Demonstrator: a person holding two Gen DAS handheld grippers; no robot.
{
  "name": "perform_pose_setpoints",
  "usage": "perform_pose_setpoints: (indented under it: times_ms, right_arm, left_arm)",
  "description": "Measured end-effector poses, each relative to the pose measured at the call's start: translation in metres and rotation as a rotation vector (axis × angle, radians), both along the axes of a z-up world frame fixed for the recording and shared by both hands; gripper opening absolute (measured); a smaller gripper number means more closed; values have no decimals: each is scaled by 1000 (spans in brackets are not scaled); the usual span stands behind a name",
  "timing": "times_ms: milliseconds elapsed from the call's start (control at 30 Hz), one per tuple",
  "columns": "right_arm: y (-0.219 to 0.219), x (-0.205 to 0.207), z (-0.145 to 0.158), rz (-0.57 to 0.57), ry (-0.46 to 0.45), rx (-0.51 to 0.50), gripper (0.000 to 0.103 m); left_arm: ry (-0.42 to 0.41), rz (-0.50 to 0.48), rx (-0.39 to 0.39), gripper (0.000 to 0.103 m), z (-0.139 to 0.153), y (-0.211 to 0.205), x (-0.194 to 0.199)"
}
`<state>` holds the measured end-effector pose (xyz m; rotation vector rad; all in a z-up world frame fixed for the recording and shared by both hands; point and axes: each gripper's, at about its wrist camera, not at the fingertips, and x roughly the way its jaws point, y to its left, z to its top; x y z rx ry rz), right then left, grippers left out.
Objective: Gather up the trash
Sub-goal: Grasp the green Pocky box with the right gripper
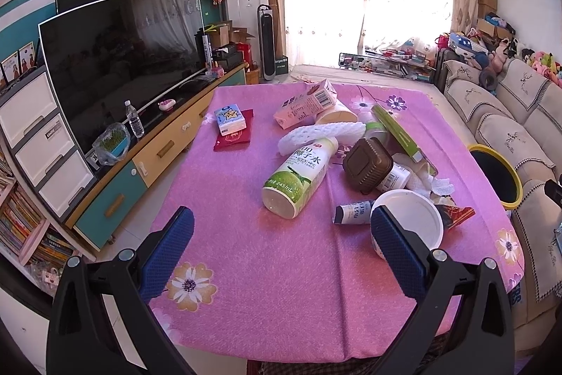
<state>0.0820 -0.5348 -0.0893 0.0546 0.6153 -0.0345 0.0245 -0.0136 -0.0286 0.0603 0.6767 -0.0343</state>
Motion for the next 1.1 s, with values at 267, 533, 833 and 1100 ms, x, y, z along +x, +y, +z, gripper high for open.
perform_pose_setpoints:
  times_ms: [267, 533, 833, 1100]
  right_arm:
    - [21, 32, 5, 91, 34, -10, 97]
    - [68, 112, 15, 297, 128, 60, 97]
    - [93, 233, -15, 377, 444, 199, 97]
    - [94, 279, -58, 353, 593, 234, 97]
  left_arm:
    - [37, 5, -15, 99, -17, 2, 23]
    - [49, 17, -23, 99, -25, 11, 45]
    - [50, 34, -8, 99, -28, 19, 64]
    - [61, 28, 0, 99, -34, 18, 75]
